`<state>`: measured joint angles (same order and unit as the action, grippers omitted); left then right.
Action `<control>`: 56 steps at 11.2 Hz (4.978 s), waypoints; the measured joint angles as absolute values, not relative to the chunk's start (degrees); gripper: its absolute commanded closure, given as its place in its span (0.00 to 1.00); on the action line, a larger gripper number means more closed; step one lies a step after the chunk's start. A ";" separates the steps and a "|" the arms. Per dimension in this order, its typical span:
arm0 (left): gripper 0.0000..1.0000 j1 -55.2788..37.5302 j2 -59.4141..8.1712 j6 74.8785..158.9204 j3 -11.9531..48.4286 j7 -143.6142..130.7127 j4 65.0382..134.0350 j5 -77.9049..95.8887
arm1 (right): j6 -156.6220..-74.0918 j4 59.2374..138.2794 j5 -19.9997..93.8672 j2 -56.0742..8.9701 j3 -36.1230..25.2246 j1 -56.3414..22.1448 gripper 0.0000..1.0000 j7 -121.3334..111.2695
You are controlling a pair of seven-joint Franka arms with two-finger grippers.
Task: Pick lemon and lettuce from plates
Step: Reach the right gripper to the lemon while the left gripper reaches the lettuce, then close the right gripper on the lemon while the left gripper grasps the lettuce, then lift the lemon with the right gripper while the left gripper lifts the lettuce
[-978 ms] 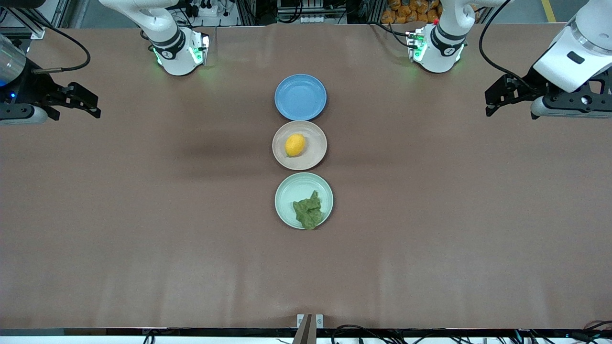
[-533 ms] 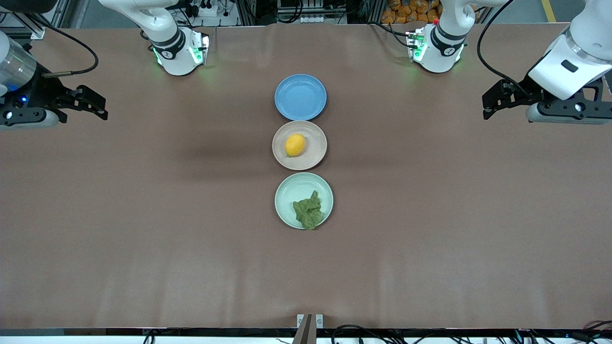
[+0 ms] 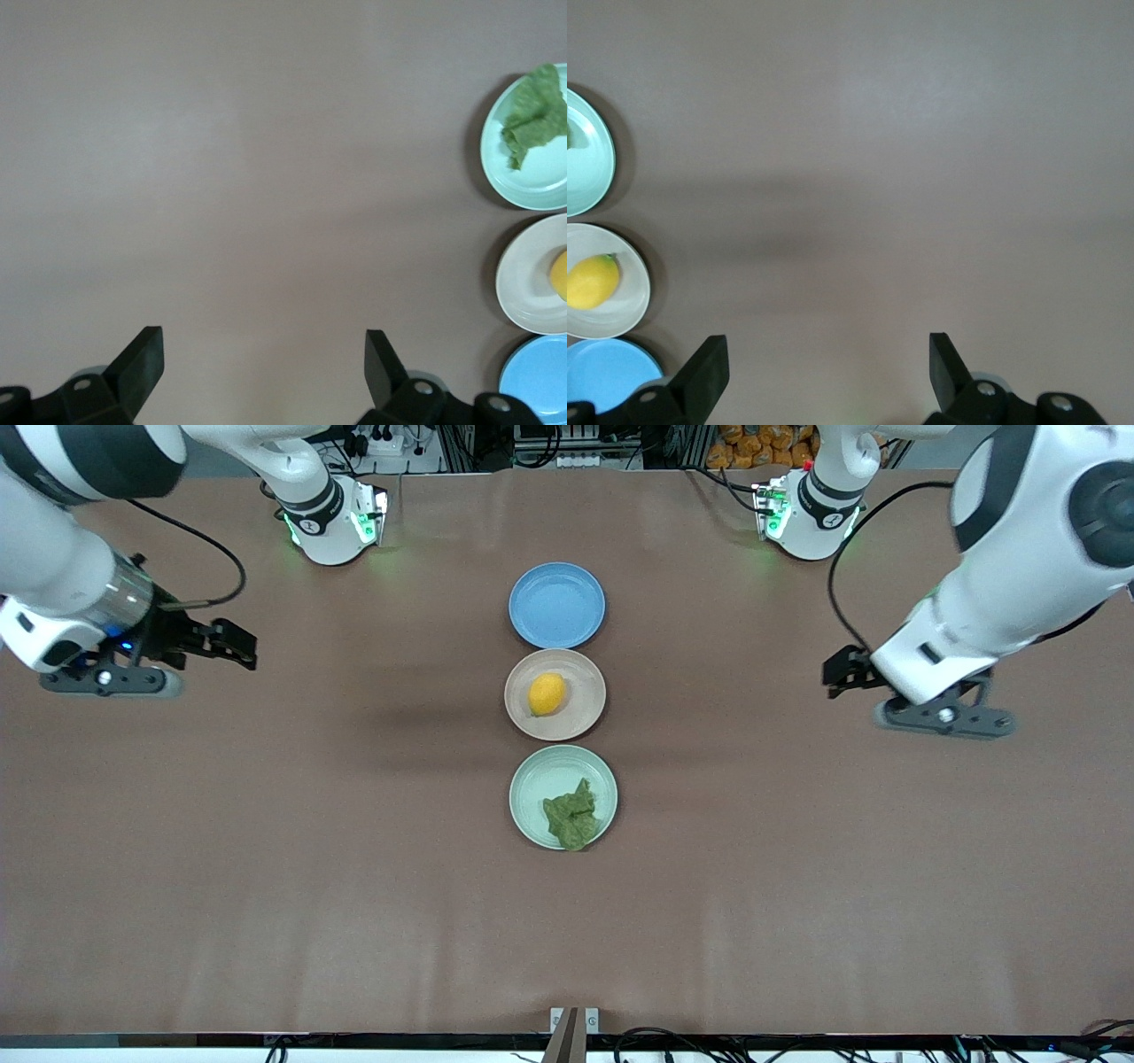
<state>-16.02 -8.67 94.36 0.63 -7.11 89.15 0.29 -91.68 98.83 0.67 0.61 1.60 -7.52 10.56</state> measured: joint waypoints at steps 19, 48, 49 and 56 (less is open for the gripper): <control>0.00 -36.51 -44.56 144.89 0.83 -51.68 84.88 4.05 | -131.94 110.35 0.92 -24.31 16.96 -22.52 0.00 66.35; 1.00 -42.79 -53.04 161.79 -4.09 -58.92 80.21 4.05 | -150.65 116.13 -1.29 -31.21 22.73 -23.86 1.00 78.17; 1.00 -42.39 -52.98 161.69 -4.33 -58.92 80.61 4.05 | -148.04 115.32 -1.38 -30.17 22.74 -23.27 1.00 78.10; 1.00 -42.43 -53.03 161.69 -4.84 -58.87 83.47 3.29 | -125.28 112.79 -0.55 -16.81 23.30 -14.28 1.00 62.87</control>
<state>-42.43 -53.03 161.69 -4.84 -58.87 83.47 3.29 -125.28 112.79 -0.55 -16.81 23.30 -14.28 62.87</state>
